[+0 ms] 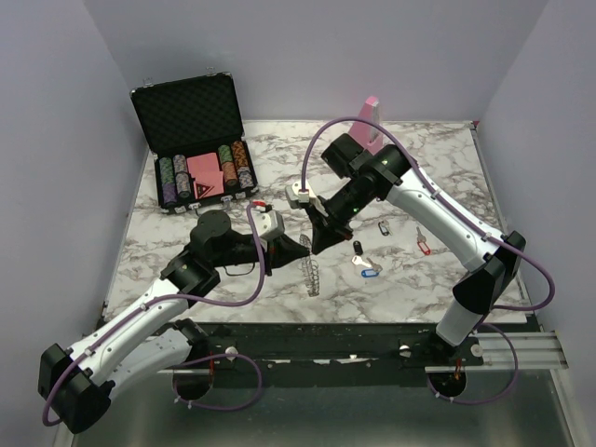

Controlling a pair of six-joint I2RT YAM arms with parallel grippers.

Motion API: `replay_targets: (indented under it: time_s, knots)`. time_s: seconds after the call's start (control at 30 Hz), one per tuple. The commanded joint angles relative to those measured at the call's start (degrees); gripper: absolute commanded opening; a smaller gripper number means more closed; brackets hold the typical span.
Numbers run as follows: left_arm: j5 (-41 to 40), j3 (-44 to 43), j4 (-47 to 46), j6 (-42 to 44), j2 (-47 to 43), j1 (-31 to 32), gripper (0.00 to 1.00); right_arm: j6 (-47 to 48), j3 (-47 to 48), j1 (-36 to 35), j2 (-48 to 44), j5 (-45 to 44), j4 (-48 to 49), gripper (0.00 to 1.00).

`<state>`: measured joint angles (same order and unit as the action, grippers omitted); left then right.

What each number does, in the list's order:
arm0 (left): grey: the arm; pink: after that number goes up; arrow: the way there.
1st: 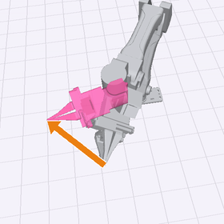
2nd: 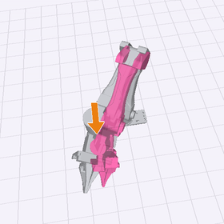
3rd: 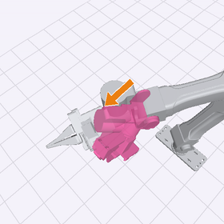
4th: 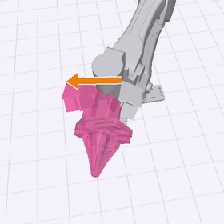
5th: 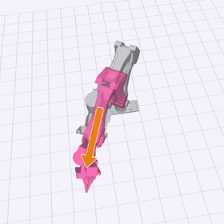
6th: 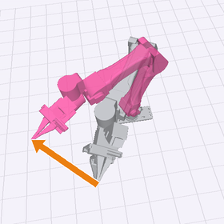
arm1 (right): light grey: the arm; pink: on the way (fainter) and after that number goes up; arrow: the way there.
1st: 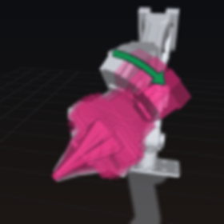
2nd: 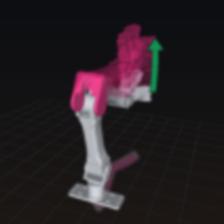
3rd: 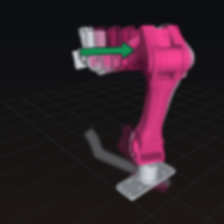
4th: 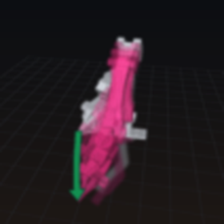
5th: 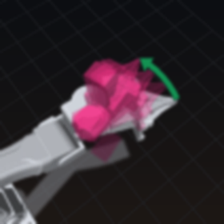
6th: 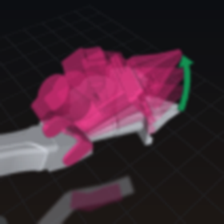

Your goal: Put the keys on the keyring

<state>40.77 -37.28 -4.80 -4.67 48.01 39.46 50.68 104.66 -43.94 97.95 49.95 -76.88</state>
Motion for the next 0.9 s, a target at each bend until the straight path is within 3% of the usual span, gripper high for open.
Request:
replay_targets:
  time_s: [0.0,0.13,0.27,0.37,0.5,0.87]
  knots:
    - [2.56,-1.22,1.02,0.53,-0.11,0.26,0.0,0.48,1.16,-0.44,-0.13,0.41,-4.42,0.01]
    - [0.98,0.27,-1.25,0.27,-2.03,0.26,0.0,0.91,0.63,-0.44,-0.57,1.98,-4.33,0.02]
    - [-0.43,5.97,-9.67,0.71,-6.69,0.26,0.0,1.53,0.72,-0.44,-1.53,3.83,-4.42,0.43]
    - [1.41,13.87,-21.09,2.03,-11.96,0.26,0.0,2.41,1.33,-0.44,-3.11,5.23,-4.33,0.55]
    - [5.62,20.31,-34.91,1.95,-15.93,0.18,0.0,4.95,0.29,-0.35,-5.66,10.5,-4.5,0.58]
    - [9.76,21.54,-47.31,-6.22,-12.33,0.09,0.0,13.66,-6.67,-0.35,-9.97,16.4,-4.07,0.6]
